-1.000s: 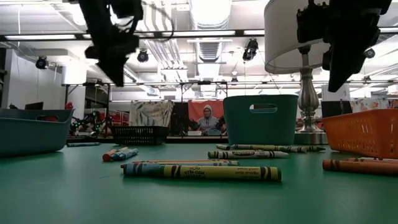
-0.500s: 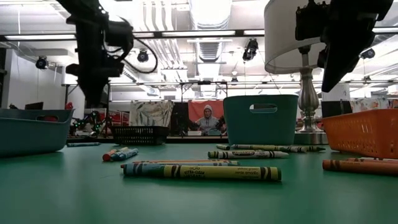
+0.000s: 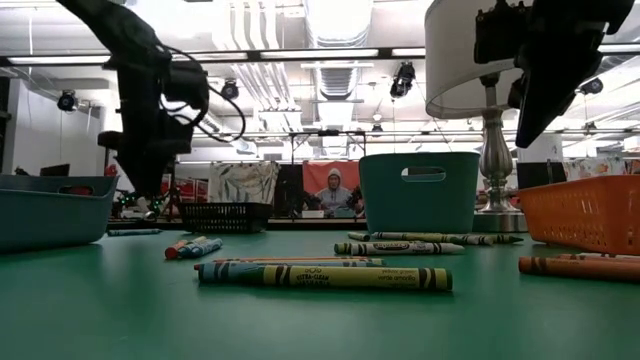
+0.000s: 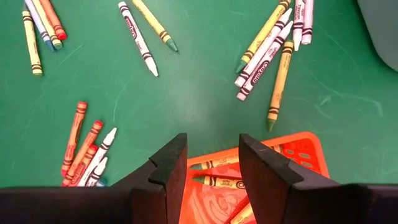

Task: Sort crayons
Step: Put the blue crayon into the black bin

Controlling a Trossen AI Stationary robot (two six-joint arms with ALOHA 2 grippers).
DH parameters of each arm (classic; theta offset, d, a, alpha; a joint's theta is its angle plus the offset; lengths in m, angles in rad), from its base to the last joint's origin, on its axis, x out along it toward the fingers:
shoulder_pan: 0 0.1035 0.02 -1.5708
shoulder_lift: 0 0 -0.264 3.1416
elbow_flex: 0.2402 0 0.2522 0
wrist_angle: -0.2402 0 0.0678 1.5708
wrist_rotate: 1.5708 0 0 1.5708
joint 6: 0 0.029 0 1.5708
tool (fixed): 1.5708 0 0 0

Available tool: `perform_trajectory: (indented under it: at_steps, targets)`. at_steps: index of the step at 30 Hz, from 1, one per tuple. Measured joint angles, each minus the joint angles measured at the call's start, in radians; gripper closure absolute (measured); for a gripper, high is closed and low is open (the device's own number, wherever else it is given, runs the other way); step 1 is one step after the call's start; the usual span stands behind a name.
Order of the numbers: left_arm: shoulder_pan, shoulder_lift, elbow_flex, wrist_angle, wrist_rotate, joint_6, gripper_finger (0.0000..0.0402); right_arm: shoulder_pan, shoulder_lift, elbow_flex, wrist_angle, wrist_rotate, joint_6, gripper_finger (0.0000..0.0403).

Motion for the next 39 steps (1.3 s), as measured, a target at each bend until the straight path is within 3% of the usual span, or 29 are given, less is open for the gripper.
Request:
perform_trajectory:
  at_steps: [12,20,32,39]
  targets:
    - [0.003,0.166,-0.033,0.09,0.0,0.0,0.0217,0.0,0.0,0.0,0.003,0.028,0.001,0.027]
    - [0.003,0.269,-0.028,0.127,-0.002,0.005,0.0216,0.0,0.0,0.0,0.003,0.028,0.012,0.027]
    - [0.024,0.282,-0.03,0.148,0.003,0.02,0.0217,0.0,0.0,0.0,0.019,0.045,0.012,0.0263]
    - [0.05,0.282,-0.03,0.158,0.038,0.044,0.0257,0.0,0.0,0.0,0.019,0.045,0.012,0.0271]
